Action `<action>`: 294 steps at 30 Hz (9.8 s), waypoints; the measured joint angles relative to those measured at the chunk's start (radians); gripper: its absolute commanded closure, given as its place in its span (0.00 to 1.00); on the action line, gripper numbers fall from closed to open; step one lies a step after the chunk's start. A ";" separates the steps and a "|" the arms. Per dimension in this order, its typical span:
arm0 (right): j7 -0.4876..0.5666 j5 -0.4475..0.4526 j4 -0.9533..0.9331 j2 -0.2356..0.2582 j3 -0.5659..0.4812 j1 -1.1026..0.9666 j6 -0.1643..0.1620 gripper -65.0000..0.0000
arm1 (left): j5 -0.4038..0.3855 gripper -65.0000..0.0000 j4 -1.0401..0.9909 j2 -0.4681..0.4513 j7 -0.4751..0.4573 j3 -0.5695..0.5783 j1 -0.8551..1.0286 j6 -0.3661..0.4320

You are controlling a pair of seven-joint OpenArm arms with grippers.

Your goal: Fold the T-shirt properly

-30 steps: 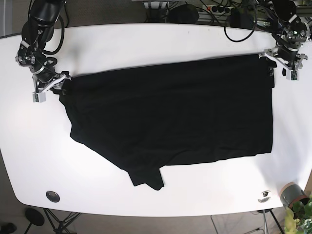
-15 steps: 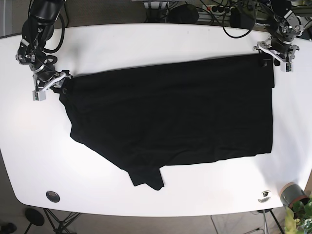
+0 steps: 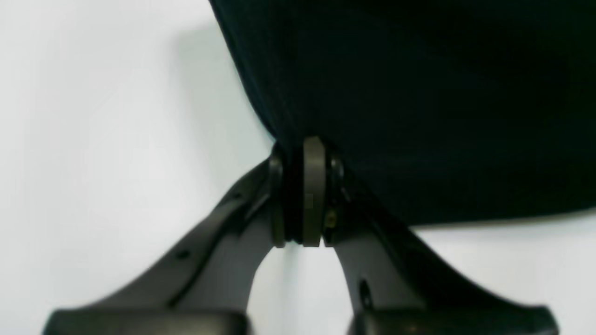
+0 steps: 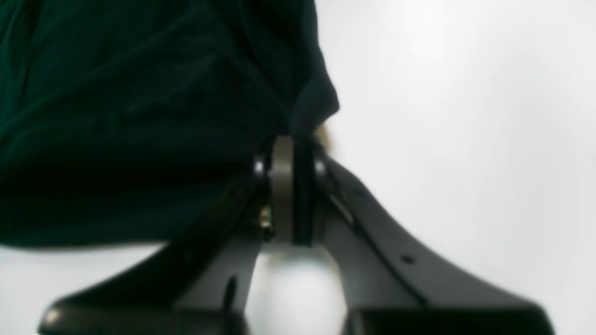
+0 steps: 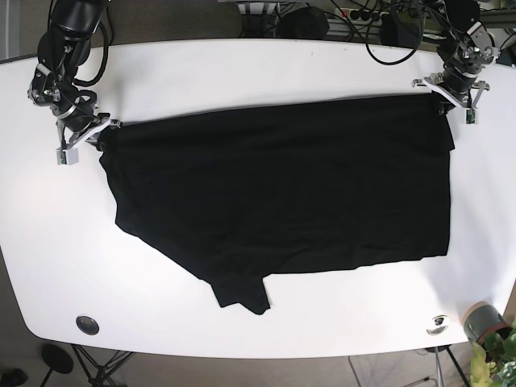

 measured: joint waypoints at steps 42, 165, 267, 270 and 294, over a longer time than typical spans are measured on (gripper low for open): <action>-0.024 -0.011 0.376 -0.116 0.123 -0.412 -0.019 0.28 | 0.024 0.61 0.082 -0.057 0.043 -0.031 0.144 0.000; 0.344 -0.245 -0.751 -0.238 -0.531 0.746 -0.072 0.97 | 0.254 0.28 -0.527 -0.157 0.005 0.181 -0.749 0.350; -0.195 -0.214 0.512 -0.187 -0.210 0.089 -0.053 0.96 | -0.117 1.00 0.083 -0.139 0.219 0.278 -0.267 0.225; -0.196 -0.217 0.532 -0.224 -0.156 0.040 -0.053 0.96 | -0.120 1.00 0.103 -0.138 0.223 0.280 -0.225 0.222; -0.195 -0.240 0.534 -0.335 -0.048 -0.140 -0.060 0.41 | -0.101 0.89 0.131 -0.142 0.222 0.283 -0.087 0.226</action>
